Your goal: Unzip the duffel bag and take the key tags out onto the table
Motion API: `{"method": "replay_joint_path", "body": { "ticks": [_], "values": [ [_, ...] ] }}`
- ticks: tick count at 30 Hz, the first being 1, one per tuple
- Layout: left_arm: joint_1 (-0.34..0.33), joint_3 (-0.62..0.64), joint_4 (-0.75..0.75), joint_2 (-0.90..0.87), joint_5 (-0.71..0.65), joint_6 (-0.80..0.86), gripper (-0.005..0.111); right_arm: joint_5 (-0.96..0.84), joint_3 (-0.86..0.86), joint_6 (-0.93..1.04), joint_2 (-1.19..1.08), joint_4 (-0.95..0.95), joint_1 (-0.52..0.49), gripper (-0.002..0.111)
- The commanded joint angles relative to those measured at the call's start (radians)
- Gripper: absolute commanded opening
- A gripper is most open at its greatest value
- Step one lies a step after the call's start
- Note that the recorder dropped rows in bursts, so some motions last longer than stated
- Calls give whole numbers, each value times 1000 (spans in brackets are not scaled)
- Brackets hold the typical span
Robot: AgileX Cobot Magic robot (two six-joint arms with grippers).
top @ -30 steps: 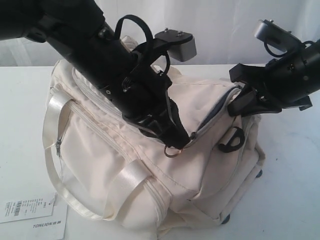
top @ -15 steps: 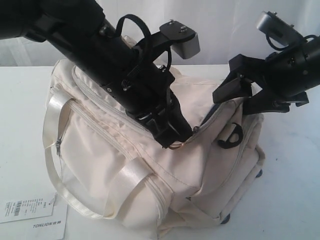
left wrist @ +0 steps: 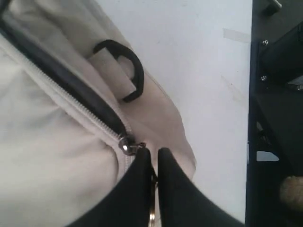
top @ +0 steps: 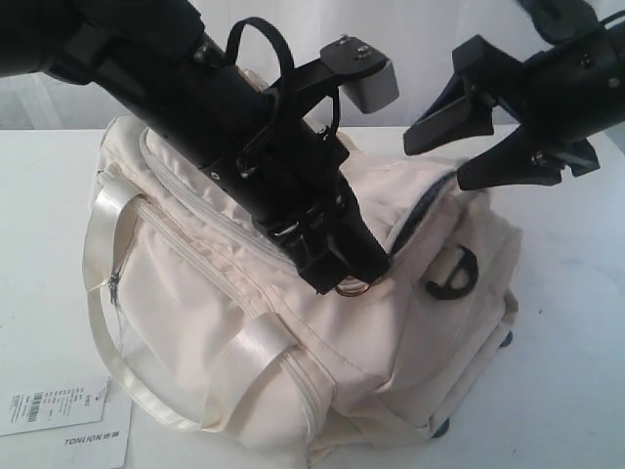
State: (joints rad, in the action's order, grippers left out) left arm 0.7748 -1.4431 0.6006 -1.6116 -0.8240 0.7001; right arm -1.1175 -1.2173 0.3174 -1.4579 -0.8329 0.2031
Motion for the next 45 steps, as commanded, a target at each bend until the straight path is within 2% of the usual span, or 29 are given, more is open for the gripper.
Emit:
{"method": "replay_joint_path", "body": {
  "ticks": [1,8,14,20,21,23,24,25,26,27,35,45],
  "values": [
    [5,-1,41,18,-43,15,0,-29,-28,-35,10,-9,-5,68],
    [5,-1,41,18,-47,37,0,-98,-26,-126,-31,111,-1,68],
    [5,-1,53,18,-43,37,0,-104,-24,-143,-95,107,46,68],
    [5,-1,67,18,-73,58,0,-27,-24,-172,-158,107,96,64],
    [5,-1,68,18,-82,60,0,-21,-24,-176,-165,107,96,61],
    [5,-1,68,18,-106,60,0,-16,-24,-189,-177,107,96,44],
    [5,-1,66,18,-119,60,0,-16,-24,-189,-178,109,96,28],
    [5,-1,61,18,-124,60,0,-16,-24,-189,-178,109,96,20],
    [5,-1,54,18,-140,60,0,-16,-26,-189,-178,109,96,6],
    [5,-1,49,18,-146,60,0,-16,-26,-189,-178,113,96,0],
    [5,-1,5,18,-211,36,0,44,-26,-191,-178,190,96,0],
    [5,-1,-168,18,-301,-81,0,54,-26,-195,-178,265,93,0]
  ]
}}
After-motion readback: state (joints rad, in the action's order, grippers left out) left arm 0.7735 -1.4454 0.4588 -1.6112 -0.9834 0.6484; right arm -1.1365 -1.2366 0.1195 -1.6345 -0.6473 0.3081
